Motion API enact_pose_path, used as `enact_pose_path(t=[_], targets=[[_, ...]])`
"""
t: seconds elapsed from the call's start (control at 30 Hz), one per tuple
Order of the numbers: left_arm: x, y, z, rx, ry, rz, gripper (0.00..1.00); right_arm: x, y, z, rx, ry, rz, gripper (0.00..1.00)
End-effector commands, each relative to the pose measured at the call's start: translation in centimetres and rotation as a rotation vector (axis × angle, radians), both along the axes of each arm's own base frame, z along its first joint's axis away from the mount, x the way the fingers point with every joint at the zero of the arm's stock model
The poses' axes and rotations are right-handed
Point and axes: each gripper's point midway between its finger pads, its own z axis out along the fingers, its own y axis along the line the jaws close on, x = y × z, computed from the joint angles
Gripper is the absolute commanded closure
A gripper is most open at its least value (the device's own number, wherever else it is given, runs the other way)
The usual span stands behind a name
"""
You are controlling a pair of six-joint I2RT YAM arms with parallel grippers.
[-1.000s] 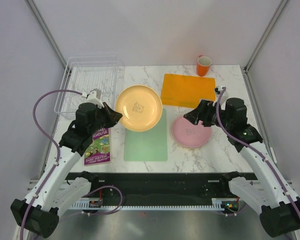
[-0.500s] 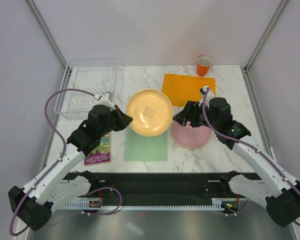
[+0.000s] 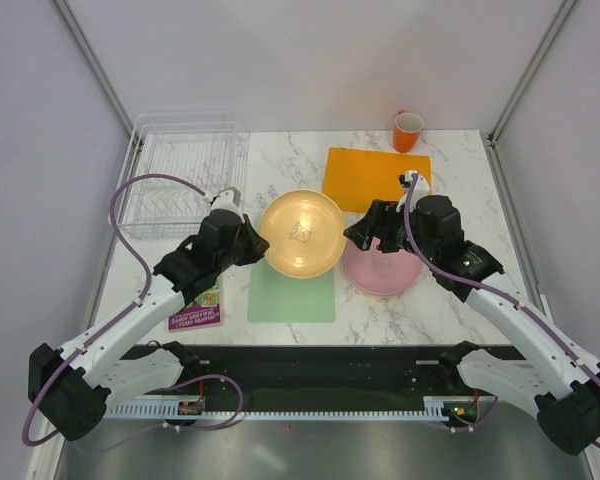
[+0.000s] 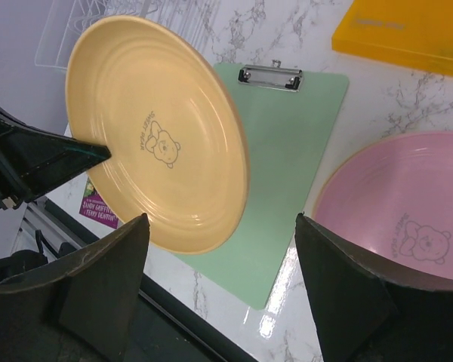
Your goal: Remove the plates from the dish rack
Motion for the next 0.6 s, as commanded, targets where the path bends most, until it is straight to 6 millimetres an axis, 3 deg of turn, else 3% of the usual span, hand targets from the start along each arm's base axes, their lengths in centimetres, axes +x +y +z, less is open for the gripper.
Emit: enact_pose_path(t=[0.0, 0.27, 0.4, 0.57], targets=[[1.1, -1.0, 3.1, -0.064, -0.064, 0.006, 0.98, 0.7, 0.1, 1.0, -0.006, -0.035, -0.008, 0.15], [0.0, -2.7, 4.8, -0.130, -0.068, -0.069, 0.98, 1.6, 0.7, -1.4, -0.029, 0.003, 0.002, 0.15], [-0.7, -3.4, 4.5, -0.147, -0.047, -0.098, 0.98, 2.0, 1.3, -2.0, -0.025, 0.011, 0.022, 0.18], [-1.3, -4.6, 4.1, -0.163, -0.036, -0.152, 0.98, 2.3, 2.2, -2.7, -0.015, 0.026, 0.052, 0.47]])
